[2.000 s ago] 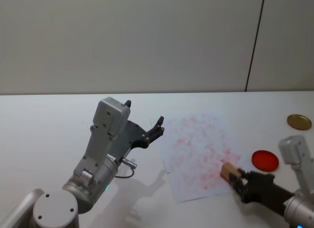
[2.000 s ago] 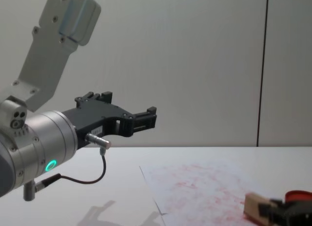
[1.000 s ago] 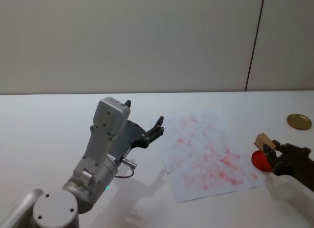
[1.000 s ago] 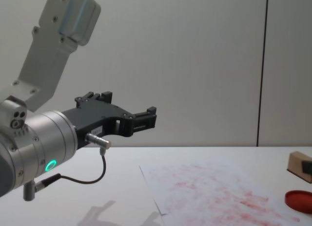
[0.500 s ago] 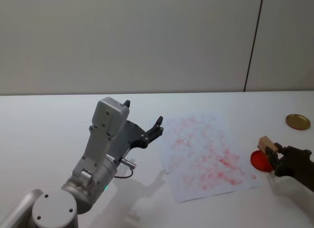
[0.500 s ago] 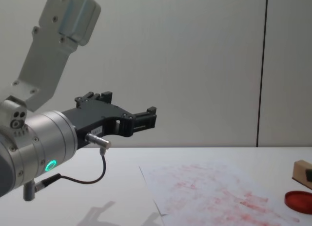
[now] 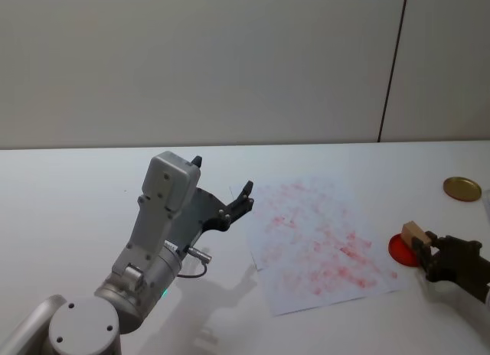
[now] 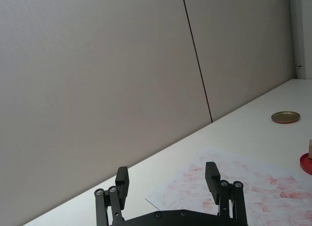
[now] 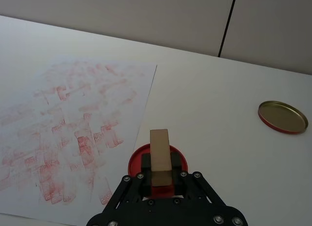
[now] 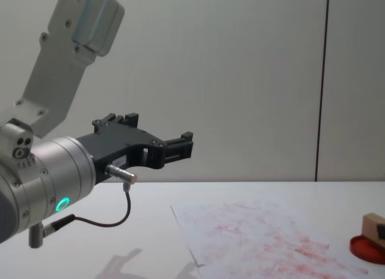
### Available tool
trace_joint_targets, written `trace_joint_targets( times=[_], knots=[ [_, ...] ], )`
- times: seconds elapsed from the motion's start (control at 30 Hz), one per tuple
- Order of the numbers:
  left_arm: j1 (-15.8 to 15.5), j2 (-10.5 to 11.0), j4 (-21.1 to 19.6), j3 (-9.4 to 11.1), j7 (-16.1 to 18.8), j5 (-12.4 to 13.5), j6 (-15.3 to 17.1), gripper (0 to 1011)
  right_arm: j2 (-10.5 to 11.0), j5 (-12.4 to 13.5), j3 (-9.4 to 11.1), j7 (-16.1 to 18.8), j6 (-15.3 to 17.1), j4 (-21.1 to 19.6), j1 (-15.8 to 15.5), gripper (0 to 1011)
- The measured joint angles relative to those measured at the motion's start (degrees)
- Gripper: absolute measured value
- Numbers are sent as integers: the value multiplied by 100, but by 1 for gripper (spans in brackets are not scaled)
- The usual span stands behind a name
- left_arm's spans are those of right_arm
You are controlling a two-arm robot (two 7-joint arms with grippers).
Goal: Use the one hand to pick up the stamp and affix it onto the A4 paper.
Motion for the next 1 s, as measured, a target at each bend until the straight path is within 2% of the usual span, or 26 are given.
trace_joint_targets(
  times=[0.2,0.23,0.33,0.57,0.6,0.7,0.77,0.83,1.0],
  knots=[
    [0,0,0,0,0,0,0,993,-10,-5,-8,2,10,49,6,242],
    [0,0,0,0,0,0,0,993,-12,-5,-9,1,11,57,6,298],
    [0,0,0,0,0,0,0,993,-14,-5,-11,-4,11,64,2,358],
    [0,0,0,0,0,0,0,993,-16,7,-15,-34,-38,42,-23,583],
    [0,0,0,0,0,0,0,993,-16,8,-15,-37,-47,32,-28,641],
    [0,0,0,0,0,0,0,993,-15,12,-15,-61,-111,-26,-51,723],
    [0,0,0,0,0,0,0,993,-15,12,-15,-69,-131,-50,-56,738],
    [0,0,0,0,0,0,0,993,-14,12,-17,-130,-237,-181,-97,854],
    [0,0,0,0,0,0,0,993,-18,-16,-26,-259,-367,-430,-165,981]
  ],
)
